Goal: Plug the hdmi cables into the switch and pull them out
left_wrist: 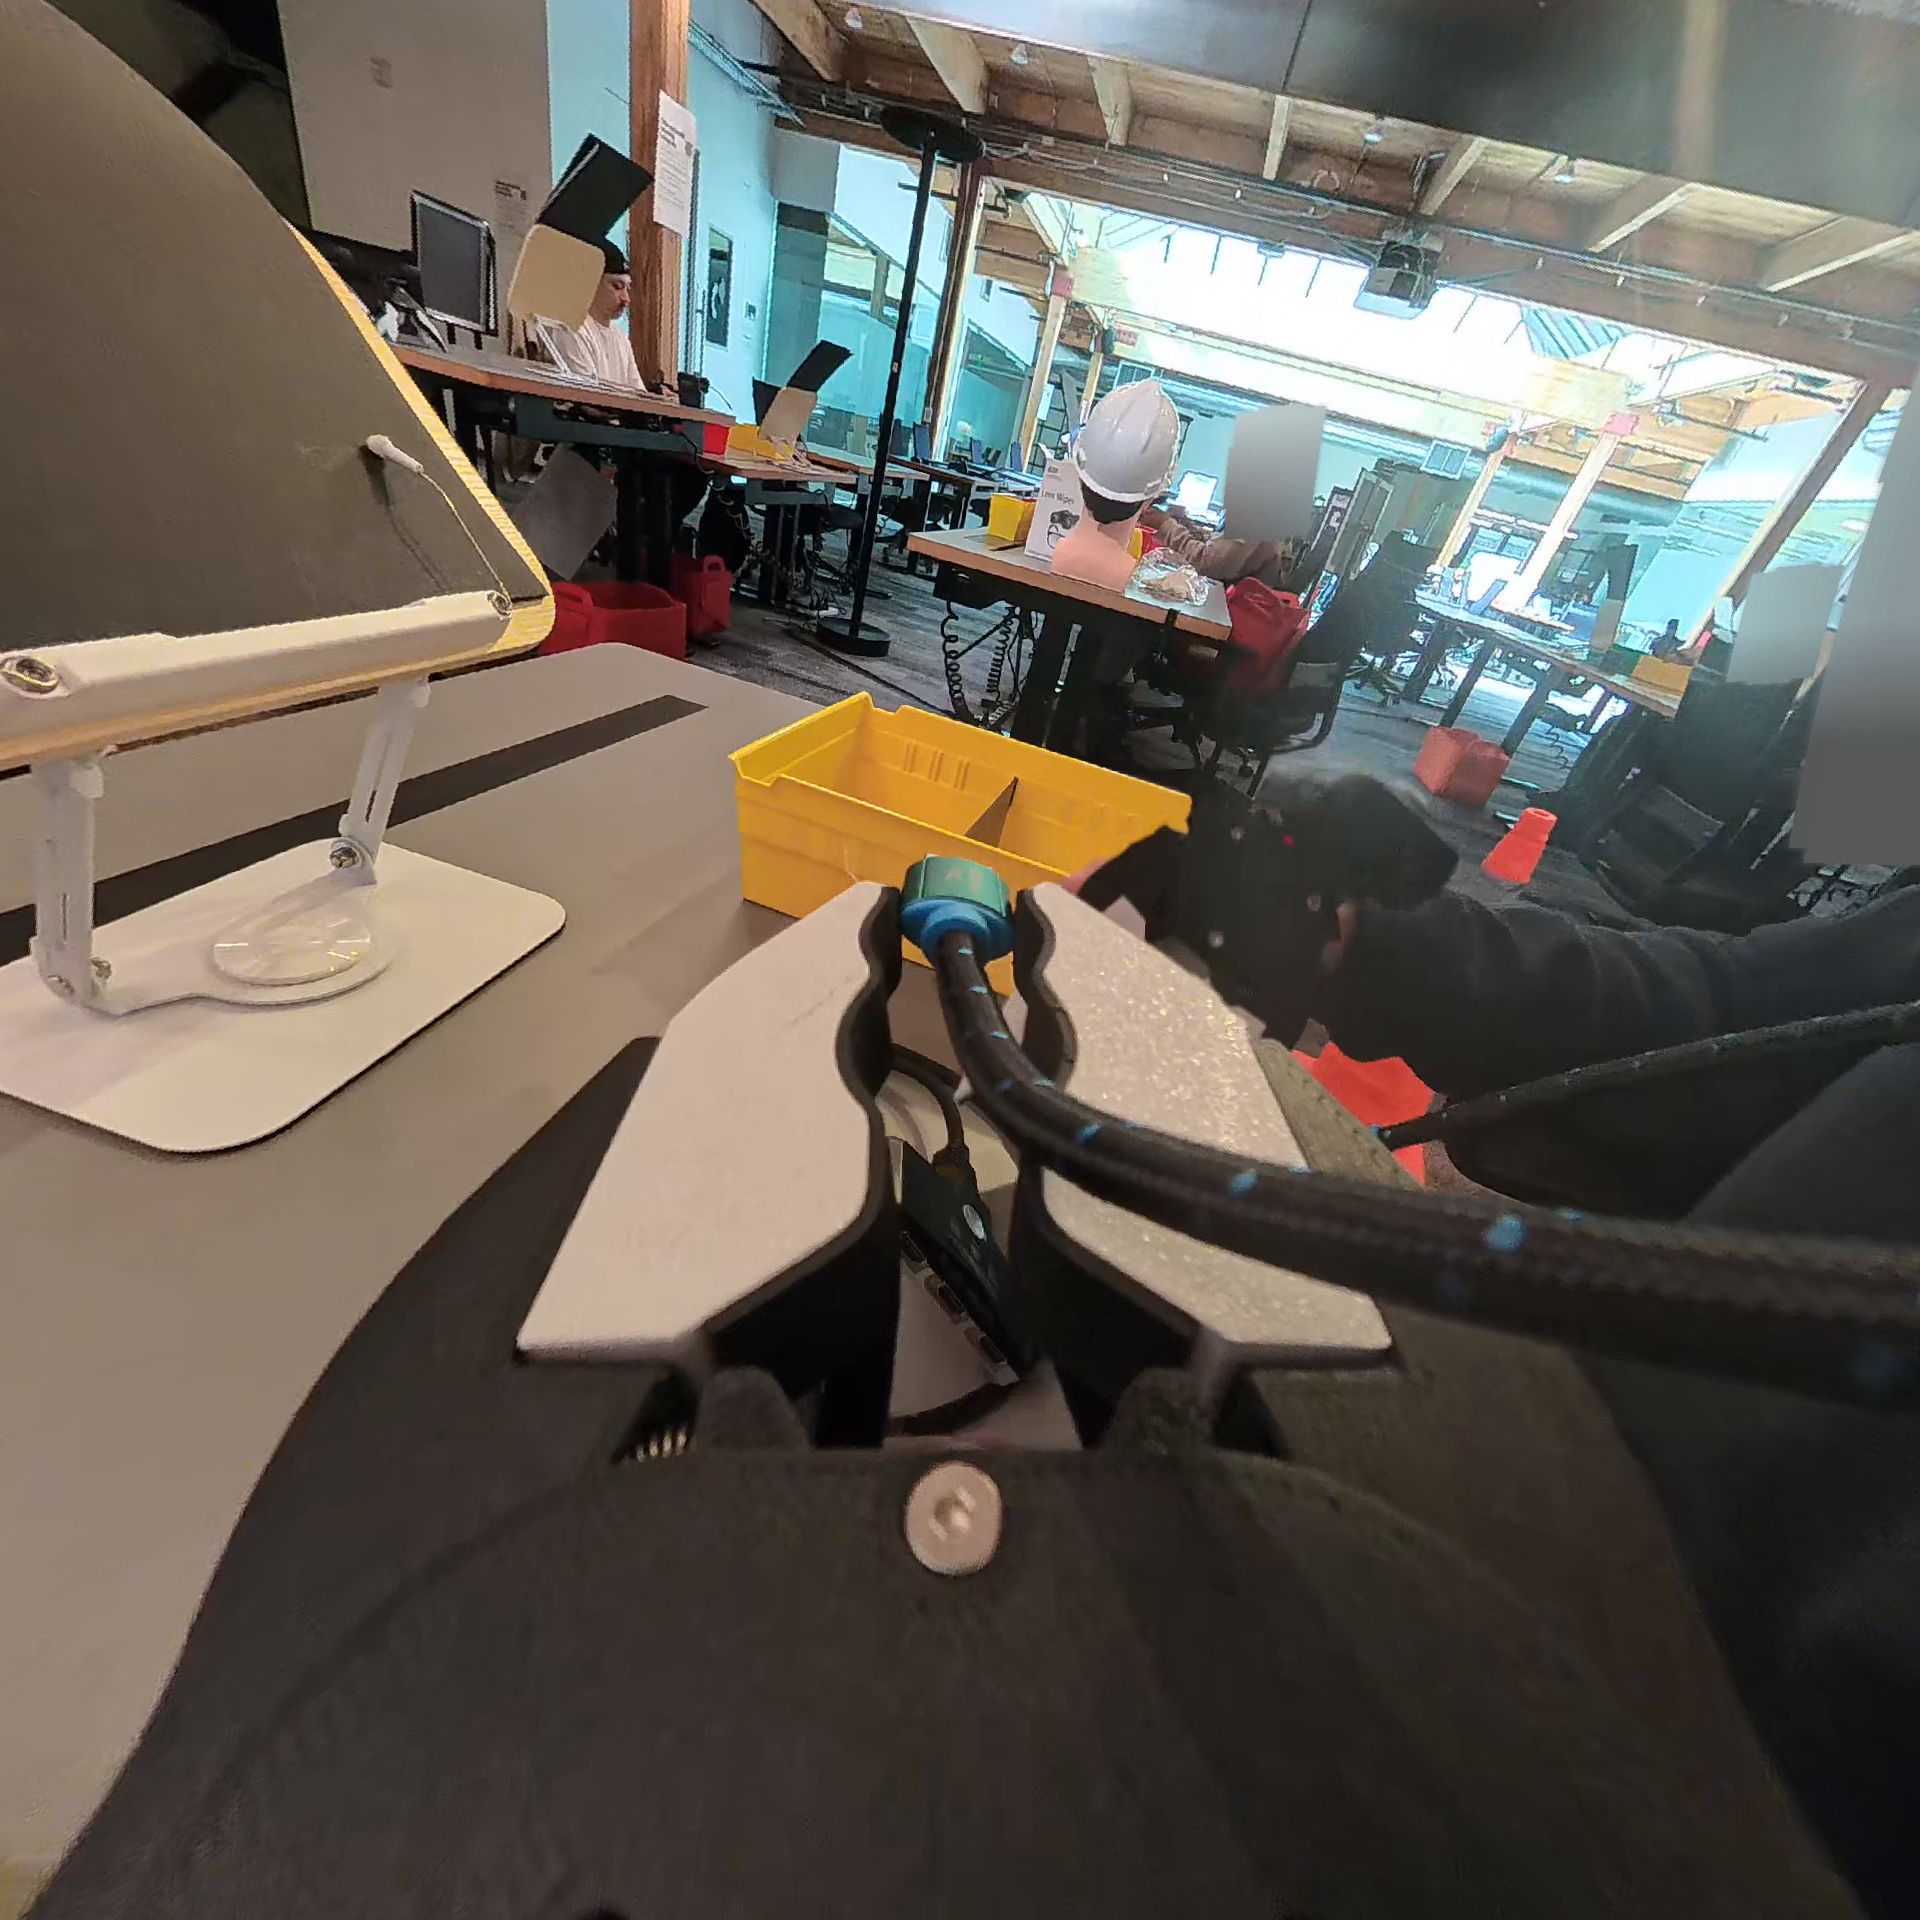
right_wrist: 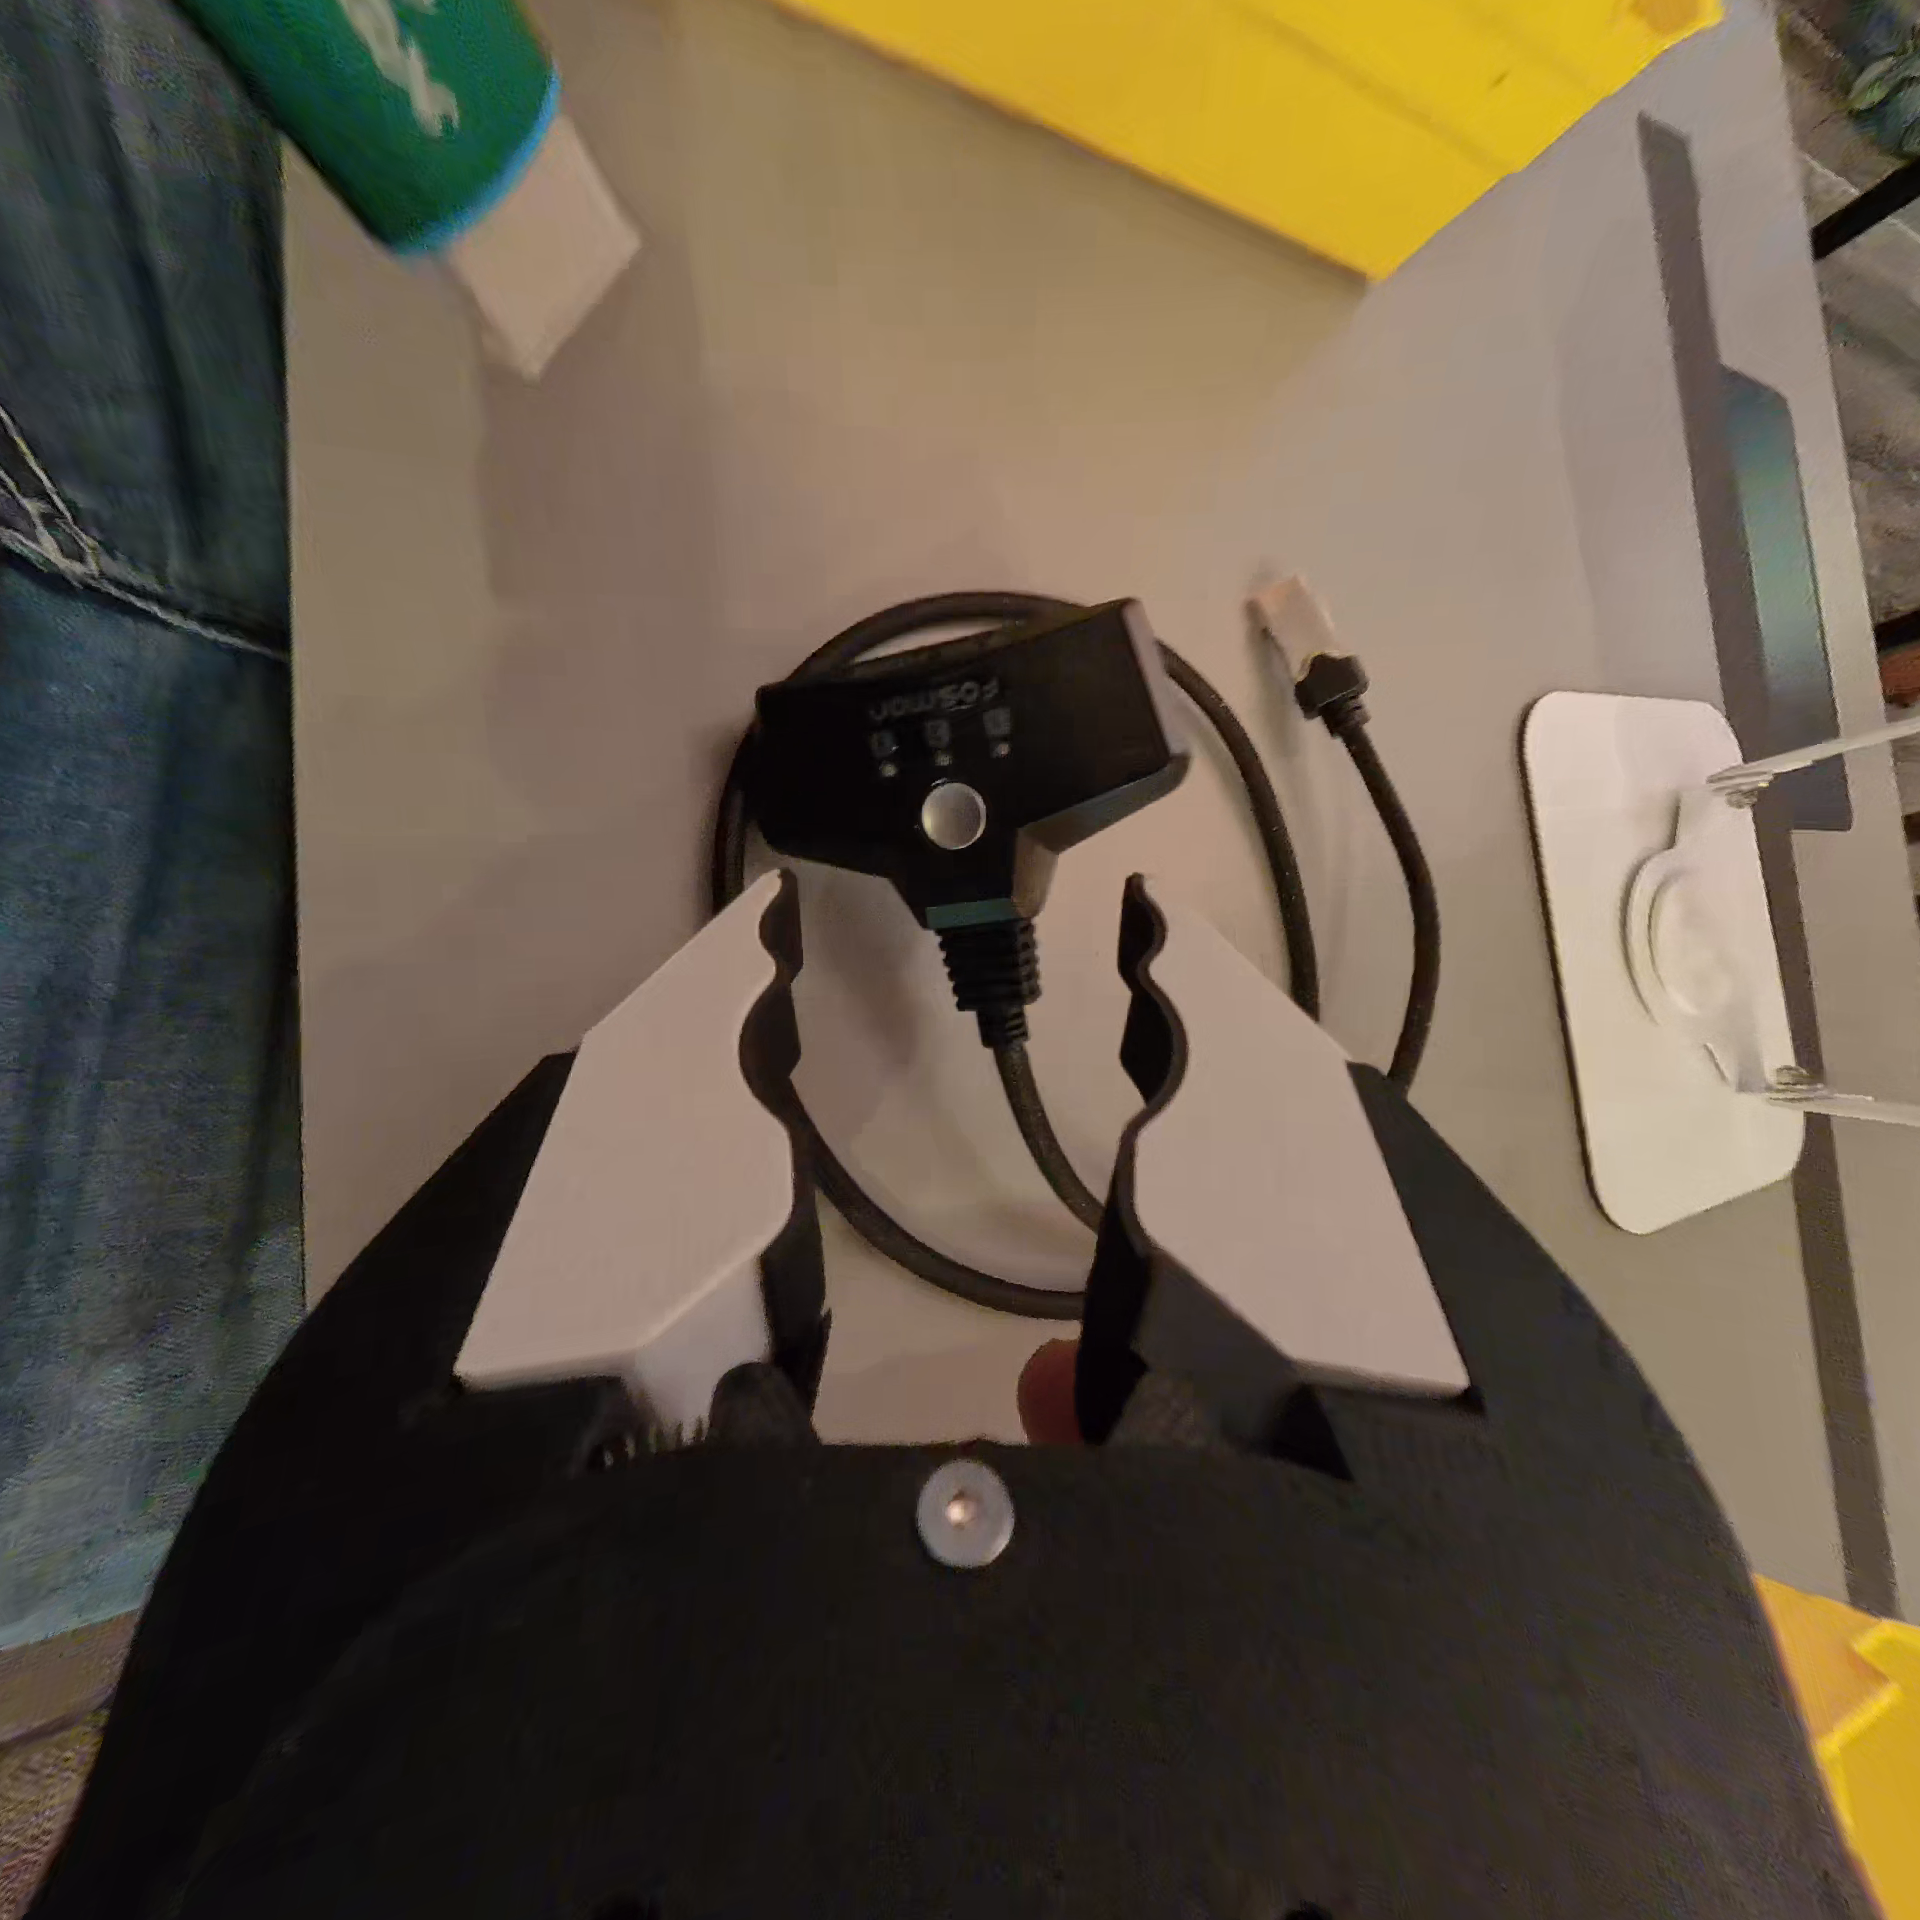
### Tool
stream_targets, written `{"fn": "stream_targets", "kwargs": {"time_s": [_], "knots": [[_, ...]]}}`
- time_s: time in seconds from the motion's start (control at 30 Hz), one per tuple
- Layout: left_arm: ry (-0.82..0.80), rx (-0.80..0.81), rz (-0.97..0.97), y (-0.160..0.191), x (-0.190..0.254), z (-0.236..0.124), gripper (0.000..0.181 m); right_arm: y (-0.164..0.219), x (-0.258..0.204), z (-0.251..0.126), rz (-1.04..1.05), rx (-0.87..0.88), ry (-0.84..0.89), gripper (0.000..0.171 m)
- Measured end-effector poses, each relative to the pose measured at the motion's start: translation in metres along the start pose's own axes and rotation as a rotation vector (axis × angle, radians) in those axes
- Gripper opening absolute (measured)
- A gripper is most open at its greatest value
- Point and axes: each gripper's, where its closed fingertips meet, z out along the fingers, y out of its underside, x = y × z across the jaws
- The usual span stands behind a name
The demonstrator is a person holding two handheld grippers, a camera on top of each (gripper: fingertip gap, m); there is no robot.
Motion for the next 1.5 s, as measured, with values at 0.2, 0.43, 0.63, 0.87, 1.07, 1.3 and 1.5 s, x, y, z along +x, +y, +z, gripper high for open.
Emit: {"fn": "stream_targets", "kwargs": {"time_s": [0.2, 0.43, 0.63, 0.87, 1.07, 1.3, 1.5], "knots": [[-0.001, -0.007, -0.014, 0.007, 0.0, -0.005, 0.02, 0.008, 0.001, 0.013, -0.138, -0.099, 0.17, 0.059], [-0.006, -0.007, -0.023, 0.008, -0.002, -0.006, 0.02, 0.02, 0.003, 0.038, -0.164, -0.273, 0.165, 0.065], [-0.005, -0.012, -0.026, 0.009, -0.003, -0.006, 0.02, 0.02, 0.005, 0.051, -0.11, -0.303, 0.095, 0.048], [-0.016, -0.008, -0.028, 0.008, -0.007, -0.008, 0.02, 0.018, 0.002, 0.065, 0.023, -0.232, -0.056, 0.038], [-0.013, -0.01, -0.03, 0.009, -0.007, -0.009, 0.02, 0.016, 0.004, 0.069, 0.119, -0.201, -0.096, 0.053], [-0.01, -0.015, -0.033, 0.011, -0.007, -0.008, 0.02, 0.01, 0.001, 0.076, 0.175, -0.138, -0.13, 0.038], [-0.015, -0.017, -0.031, 0.011, -0.008, -0.007, 0.02, 0.013, 0.003, 0.074, 0.195, -0.133, -0.132, 0.036]]}}
